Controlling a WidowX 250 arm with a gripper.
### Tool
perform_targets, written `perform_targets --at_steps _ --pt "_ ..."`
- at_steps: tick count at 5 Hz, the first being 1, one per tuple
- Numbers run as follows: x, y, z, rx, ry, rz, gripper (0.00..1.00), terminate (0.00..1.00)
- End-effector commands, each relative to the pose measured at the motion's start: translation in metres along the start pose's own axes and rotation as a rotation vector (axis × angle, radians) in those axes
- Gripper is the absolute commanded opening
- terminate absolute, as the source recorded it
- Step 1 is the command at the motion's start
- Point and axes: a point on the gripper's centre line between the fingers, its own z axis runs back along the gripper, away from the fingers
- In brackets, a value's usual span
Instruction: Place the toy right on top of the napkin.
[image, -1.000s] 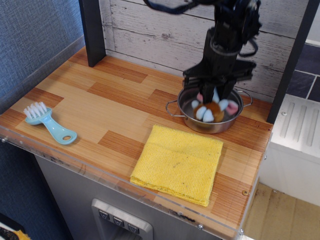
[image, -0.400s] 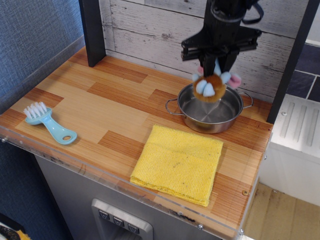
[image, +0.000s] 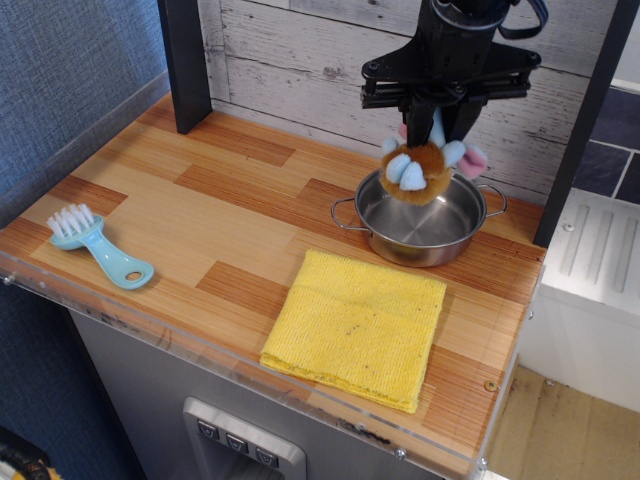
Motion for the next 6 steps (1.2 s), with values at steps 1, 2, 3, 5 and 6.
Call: perform_targets --at_steps 1,2,3,5,6 --pt "-0.028 0.029 0.025 -0.001 -0.023 -0.034 0.0 0.0" --pt "-0.045 0.043 0.017 0.004 0.008 -0.041 0.0 0.0" --pt "-0.058 0.044 0.008 -0.014 0.042 -0.072 0.0 0.0" --pt "-0.082 0.041 -0.012 -0.014 0.122 -0.122 0.0 0.0" --pt "-0.088 0.041 -0.02 0.001 0.147 -0.13 0.0 0.0"
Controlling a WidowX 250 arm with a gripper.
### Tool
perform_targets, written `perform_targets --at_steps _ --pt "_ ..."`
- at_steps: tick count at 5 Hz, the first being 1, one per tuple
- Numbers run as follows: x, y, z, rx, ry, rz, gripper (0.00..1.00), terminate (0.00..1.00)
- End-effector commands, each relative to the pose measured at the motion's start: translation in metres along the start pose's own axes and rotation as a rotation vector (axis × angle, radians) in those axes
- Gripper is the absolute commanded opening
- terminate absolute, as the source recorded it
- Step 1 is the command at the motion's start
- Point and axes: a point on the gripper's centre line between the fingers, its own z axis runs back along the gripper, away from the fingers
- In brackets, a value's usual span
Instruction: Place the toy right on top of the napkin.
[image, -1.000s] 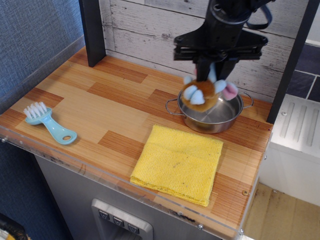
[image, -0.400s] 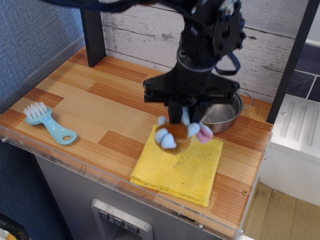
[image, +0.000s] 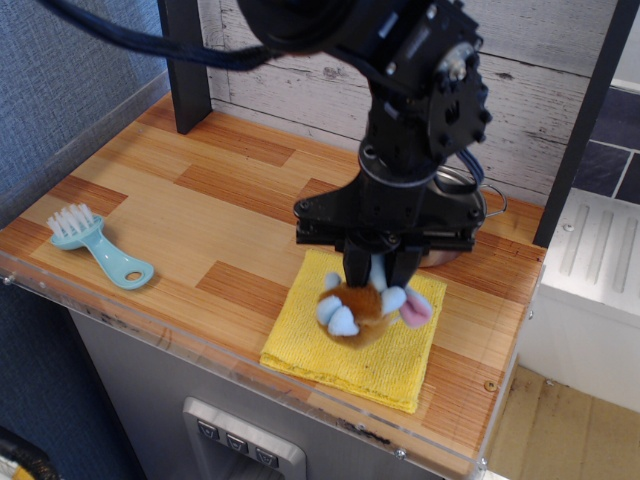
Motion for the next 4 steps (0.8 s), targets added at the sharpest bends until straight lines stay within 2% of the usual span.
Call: perform_targets --at_steps 1,4 --pt "-0.001 0.0028 -0.0029 0.014 0.021 0.013 1.0 0.0" --pt "0.0024 -0.0009 -0.0022 0.03 0.05 0.037 1.0 0.0"
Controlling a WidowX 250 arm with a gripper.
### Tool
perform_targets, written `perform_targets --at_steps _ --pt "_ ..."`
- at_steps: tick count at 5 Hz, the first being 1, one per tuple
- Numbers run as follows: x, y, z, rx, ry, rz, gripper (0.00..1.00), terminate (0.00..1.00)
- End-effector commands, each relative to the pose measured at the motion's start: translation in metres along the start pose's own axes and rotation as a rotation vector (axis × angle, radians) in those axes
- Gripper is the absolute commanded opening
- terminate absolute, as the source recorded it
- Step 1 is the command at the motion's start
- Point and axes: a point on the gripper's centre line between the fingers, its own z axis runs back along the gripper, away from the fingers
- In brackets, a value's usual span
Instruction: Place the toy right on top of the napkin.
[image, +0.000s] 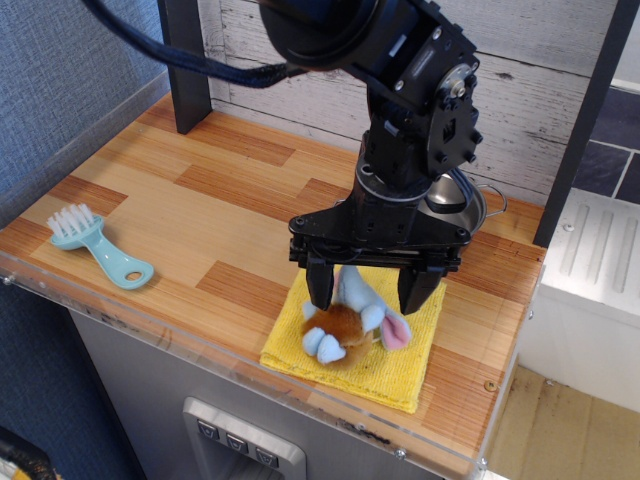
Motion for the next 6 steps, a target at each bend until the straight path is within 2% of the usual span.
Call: perform_targets --at_steps 1,2,3,5,6 --pt "0.008 -0.01 0.019 -0.105 -0.03 0.016 1.0 0.0" --pt "0.018 -0.015 0.046 -0.076 -0.087 -0.028 1.0 0.0" --pt "0.027 -0.01 0.073 -0.079 -0.075 -0.081 1.0 0.0" --pt "0.033 0.002 0.124 -0.079 -0.186 -0.089 1.0 0.0" --pt "0.033 0.002 0.124 -0.079 -0.186 -0.089 1.0 0.0"
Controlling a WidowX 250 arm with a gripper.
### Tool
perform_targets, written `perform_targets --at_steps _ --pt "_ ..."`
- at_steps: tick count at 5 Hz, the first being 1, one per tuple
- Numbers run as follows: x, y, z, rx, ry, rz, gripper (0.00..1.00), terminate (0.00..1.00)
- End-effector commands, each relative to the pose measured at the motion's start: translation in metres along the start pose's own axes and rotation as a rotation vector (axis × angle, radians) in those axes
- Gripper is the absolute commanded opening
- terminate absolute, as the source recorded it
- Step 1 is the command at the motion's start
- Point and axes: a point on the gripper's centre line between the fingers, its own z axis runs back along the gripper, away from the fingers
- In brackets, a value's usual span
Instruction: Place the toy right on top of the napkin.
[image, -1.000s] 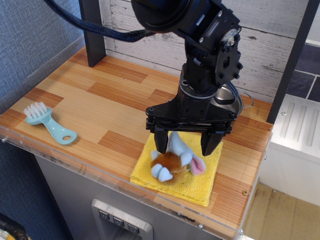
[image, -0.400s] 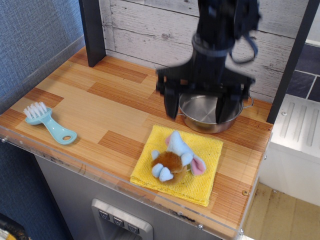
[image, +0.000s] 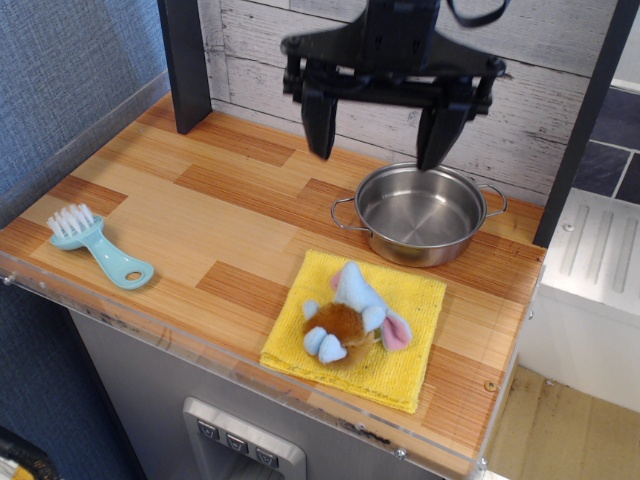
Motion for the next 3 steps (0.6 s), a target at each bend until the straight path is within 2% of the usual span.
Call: perform_targets --at_steps 1,2,3 --pt "0.0041 -0.0025 0.0187 -0.033 -0.047 0.006 1.0 0.0" --pt "0.0041 -0.0025 0.0187 -0.033 -0.047 0.006 1.0 0.0" --pt "0.0041 -0.0025 0.0187 -0.033 -0.047 0.006 1.0 1.0"
